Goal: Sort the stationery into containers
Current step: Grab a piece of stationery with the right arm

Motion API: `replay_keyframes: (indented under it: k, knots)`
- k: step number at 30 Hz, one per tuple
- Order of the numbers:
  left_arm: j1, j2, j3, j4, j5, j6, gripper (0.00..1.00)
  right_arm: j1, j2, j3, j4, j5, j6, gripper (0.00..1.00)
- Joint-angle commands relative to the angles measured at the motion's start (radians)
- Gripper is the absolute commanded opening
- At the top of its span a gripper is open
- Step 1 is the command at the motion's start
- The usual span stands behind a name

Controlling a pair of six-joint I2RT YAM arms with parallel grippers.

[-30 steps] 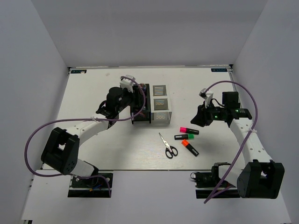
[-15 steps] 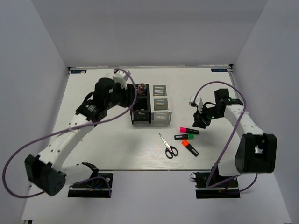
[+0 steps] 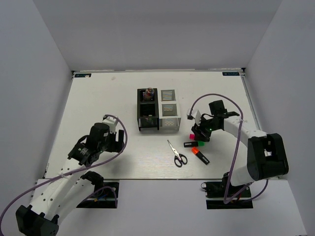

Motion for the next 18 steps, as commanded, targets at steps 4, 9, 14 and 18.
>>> replay_keyframes:
  k: [4, 9, 14, 18]
  knots:
    - [0.038, -0.012, -0.005, 0.019, 0.04, 0.015, 0.89, 0.038, 0.029, -0.039, 0.202, 0.086, 0.068, 0.56]
    - [0.038, -0.004, -0.008, 0.021, 0.055, 0.019, 0.89, 0.057, 0.094, -0.007, 0.172, 0.086, 0.058, 0.56]
    - [0.037, 0.002, -0.01, 0.021, 0.069, 0.023, 0.89, 0.081, 0.125, -0.036, 0.169, 0.12, 0.018, 0.56]
    - [0.037, 0.005, -0.01, 0.017, 0.066, 0.026, 0.89, 0.09, 0.131, -0.062, 0.169, 0.169, -0.031, 0.45]
